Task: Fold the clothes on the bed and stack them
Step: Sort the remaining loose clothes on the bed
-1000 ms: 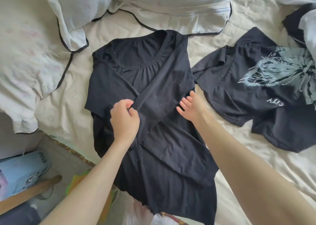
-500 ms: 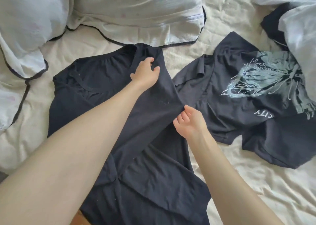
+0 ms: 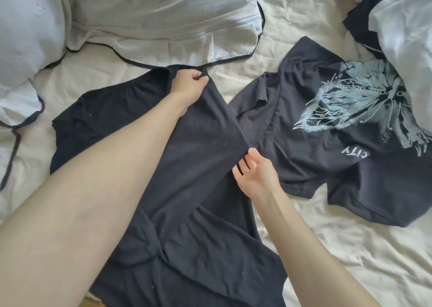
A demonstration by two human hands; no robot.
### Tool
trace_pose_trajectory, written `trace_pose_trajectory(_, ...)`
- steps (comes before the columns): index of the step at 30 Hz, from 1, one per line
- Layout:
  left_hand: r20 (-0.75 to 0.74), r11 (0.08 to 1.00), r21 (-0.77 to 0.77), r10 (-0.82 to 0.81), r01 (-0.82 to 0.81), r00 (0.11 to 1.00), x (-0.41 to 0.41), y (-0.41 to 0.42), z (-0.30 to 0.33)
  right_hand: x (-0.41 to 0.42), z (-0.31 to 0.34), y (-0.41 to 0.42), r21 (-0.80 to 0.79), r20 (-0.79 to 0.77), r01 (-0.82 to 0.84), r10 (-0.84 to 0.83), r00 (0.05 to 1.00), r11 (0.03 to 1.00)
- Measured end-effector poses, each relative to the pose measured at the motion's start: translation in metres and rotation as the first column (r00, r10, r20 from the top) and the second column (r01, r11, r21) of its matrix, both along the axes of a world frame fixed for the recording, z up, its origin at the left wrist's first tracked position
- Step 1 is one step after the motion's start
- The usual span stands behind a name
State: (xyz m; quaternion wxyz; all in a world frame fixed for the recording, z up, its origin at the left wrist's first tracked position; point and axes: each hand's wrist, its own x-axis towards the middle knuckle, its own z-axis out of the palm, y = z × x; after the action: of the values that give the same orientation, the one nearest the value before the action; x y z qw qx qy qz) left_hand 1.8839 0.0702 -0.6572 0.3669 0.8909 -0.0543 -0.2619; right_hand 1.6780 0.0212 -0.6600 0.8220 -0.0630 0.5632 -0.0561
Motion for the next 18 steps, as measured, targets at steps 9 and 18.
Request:
trace_pose_trajectory(9,0.067,0.964,0.226,-0.159,0.140,0.985,-0.061,0.097,0.018,-0.020,0.015,0.045,-0.154,-0.160,-0.523,0.502,0.850,0.838)
trace_pose_trajectory(18,0.058,0.651,0.488,-0.688,0.581,0.723,-0.137,0.248,0.038,-0.069,0.034,0.135,-0.537,-0.543,-0.843,0.775,0.322,-0.026)
